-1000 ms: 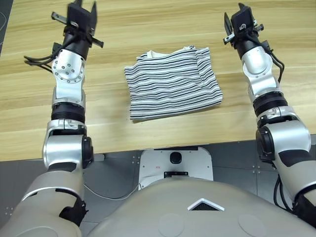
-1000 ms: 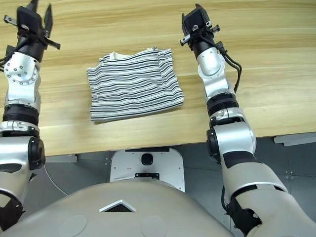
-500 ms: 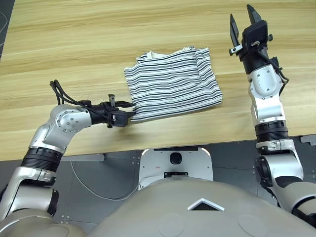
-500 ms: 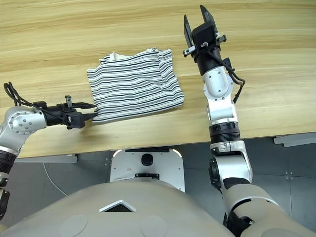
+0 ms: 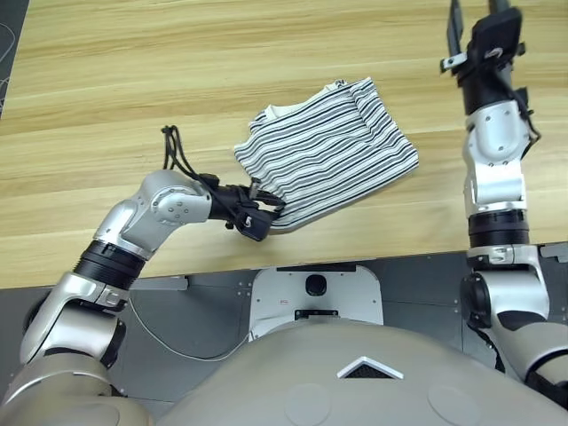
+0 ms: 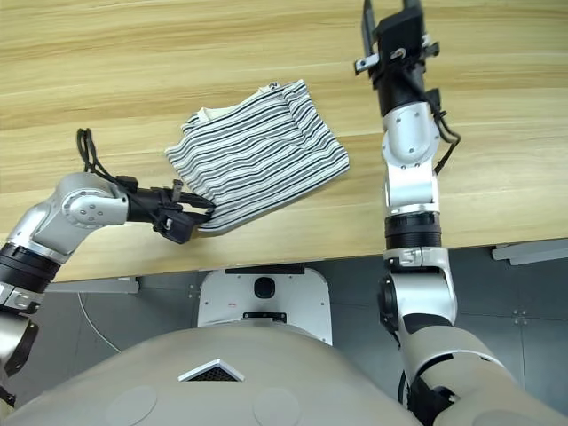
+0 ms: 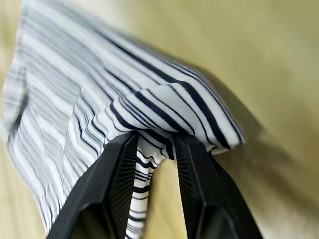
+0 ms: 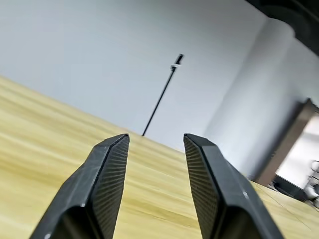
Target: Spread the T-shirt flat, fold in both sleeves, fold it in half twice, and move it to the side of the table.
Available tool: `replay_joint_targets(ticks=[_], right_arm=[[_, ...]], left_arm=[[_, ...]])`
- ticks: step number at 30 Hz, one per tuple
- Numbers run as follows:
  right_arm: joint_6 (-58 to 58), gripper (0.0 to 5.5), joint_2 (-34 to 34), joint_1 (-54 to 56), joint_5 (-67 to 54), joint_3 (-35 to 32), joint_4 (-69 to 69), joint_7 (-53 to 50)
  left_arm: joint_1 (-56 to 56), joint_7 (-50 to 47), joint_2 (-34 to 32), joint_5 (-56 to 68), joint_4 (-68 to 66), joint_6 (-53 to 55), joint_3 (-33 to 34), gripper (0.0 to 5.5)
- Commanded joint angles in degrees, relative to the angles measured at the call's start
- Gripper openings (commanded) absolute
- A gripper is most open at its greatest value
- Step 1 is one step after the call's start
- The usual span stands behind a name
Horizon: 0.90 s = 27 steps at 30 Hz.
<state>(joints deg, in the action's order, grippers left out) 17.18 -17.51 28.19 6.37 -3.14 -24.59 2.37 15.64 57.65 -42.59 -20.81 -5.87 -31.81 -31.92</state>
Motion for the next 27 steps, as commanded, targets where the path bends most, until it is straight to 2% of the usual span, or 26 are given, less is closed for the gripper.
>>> replay_joint_targets(ticks=[1,5,10,16,18,21,27], right_arm=[[-0.2,2.03,-1.7,3.5,-0.8,-2.3,-1.9,-1.2],[0.5,2.03,-1.8,3.9,-1.0,-3.2,-1.6,-1.1],[2.0,2.03,-2.2,3.1,-1.1,-4.0,-2.2,-1.5],[3.4,2.03,-1.6,2.8,-0.9,-4.3,-3.0,-2.5],[3.5,2.03,-1.3,2.7,-0.9,-4.3,-2.9,-2.9],[3.7,2.03,-0.8,2.6,-0.9,-4.1,-3.0,-3.4],[4.2,2.05,-0.8,2.8,-1.1,-3.9,-3.6,-3.3]], left_arm=[[2.7,4.2,6.3,-0.9,0.4,4.8,-4.8,1.38],[5.3,0.6,15.2,-5.4,-2.1,9.4,-8.2,1.38],[8.6,-13.4,29.2,-14.1,-12.1,18.8,-10.5,1.38],[8.6,-27.1,41.5,-16.0,-17.6,28.1,-9.8,1.38],[7.6,-28.4,43.0,-14.6,-15.6,30.1,-8.8,1.38],[3.3,-24.7,41.5,-10.3,-6.0,32.8,-6.9,1.38],[-4.0,-20.2,34.6,-7.0,13.3,38.5,-3.5,2.20]])
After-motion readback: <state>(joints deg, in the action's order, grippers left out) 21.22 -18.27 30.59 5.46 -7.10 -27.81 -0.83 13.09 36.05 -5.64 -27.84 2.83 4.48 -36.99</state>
